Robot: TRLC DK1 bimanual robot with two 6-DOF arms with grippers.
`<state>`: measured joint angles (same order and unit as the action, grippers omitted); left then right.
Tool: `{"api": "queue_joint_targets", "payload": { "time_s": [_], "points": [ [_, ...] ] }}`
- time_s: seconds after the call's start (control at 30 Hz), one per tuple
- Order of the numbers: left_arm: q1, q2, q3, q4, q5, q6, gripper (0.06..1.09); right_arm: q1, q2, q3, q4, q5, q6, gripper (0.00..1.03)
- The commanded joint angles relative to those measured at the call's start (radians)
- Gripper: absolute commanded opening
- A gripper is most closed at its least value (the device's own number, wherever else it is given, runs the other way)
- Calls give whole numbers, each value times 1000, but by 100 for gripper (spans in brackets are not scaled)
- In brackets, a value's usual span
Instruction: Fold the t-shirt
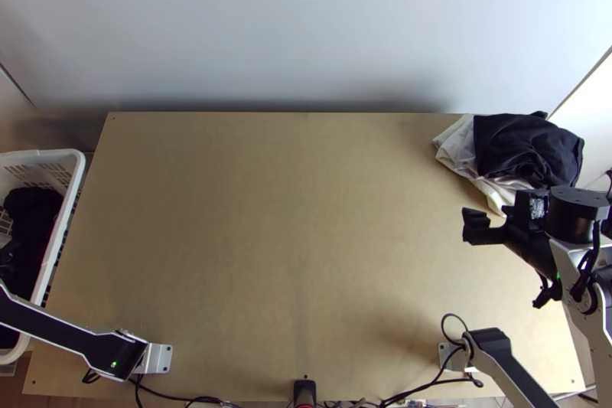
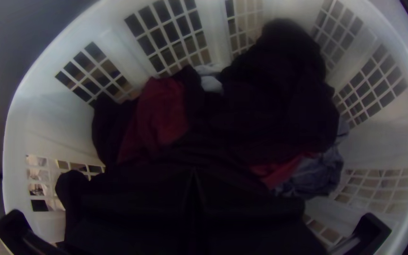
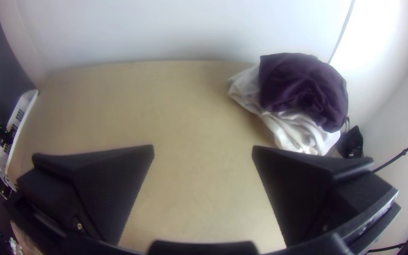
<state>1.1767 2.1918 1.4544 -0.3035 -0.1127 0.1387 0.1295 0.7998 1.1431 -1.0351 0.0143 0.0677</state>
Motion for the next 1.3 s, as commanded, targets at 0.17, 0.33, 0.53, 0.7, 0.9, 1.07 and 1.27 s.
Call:
{"api": "queue_joint_targets", "payload": {
  "time_s": [0.17, 0.33, 0.53, 0.7, 0.9, 1.07, 1.27],
  "points": [
    [-3, 100, 52, -5, 2, -1, 74, -1, -17, -14, -23, 0, 3, 97],
    [-3, 148, 101, -16, -5, 2, 82, -5, -24, -28, -26, -2, 4, 97],
    [-5, 209, 149, -34, -10, 7, 82, -10, -22, -34, -26, -4, 4, 97],
    [-3, 233, 162, -57, -10, -2, 41, -14, -22, -40, -26, -4, 4, 97],
    [0, 235, 158, -59, -10, 4, 9, -22, -17, -43, -22, -4, 4, 97],
    [0, 206, 159, -92, -1, -10, 9, -27, -17, -49, -20, -4, 4, 97],
    [-5, 6, 116, -171, 108, -99, 9, -30, -16, -51, -16, -5, 6, 97]
  ]
}}
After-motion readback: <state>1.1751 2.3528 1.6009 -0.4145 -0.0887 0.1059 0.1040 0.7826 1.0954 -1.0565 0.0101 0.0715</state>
